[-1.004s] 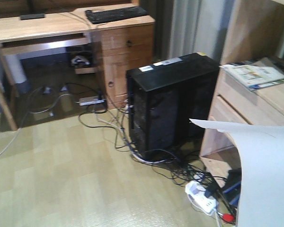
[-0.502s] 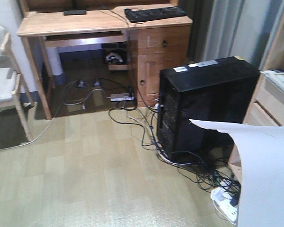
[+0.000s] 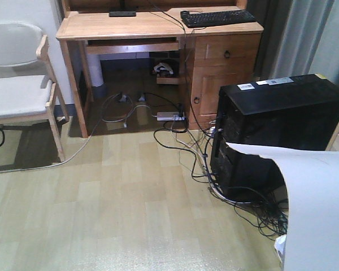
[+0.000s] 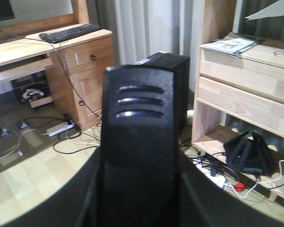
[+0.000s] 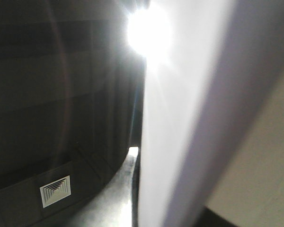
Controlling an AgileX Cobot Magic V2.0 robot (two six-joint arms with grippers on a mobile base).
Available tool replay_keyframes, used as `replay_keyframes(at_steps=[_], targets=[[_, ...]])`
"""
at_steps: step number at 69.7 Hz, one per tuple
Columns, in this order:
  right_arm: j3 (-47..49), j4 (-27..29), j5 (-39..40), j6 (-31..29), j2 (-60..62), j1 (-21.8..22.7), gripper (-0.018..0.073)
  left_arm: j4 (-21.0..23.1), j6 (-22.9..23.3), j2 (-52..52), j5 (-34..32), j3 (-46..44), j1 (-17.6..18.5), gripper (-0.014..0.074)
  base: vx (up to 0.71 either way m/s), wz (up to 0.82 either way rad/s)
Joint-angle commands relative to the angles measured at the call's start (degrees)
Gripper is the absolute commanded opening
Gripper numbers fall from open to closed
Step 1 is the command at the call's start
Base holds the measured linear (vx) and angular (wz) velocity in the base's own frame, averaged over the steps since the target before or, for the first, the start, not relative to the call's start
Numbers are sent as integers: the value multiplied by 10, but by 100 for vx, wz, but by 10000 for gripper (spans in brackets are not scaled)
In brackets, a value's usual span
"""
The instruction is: Grab stapler and paper to desk for stapling
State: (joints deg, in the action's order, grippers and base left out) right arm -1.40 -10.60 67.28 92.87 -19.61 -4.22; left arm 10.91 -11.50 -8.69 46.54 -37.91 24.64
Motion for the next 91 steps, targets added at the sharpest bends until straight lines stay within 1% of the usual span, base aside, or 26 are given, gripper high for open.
replay_keyframes(at_steps=[1, 53, 91], targets=[[11, -2, 70, -9, -4, 3, -5, 11, 2, -8, -68, -15, 0, -6, 4, 15], [11, -2, 70, -9, -4, 3, -5, 11, 2, -8, -68, -15, 0, -6, 6, 11], [11, -1, 70, -9, -4, 3, -5, 11, 2, -8, -68, -15, 0, -6, 10, 3]])
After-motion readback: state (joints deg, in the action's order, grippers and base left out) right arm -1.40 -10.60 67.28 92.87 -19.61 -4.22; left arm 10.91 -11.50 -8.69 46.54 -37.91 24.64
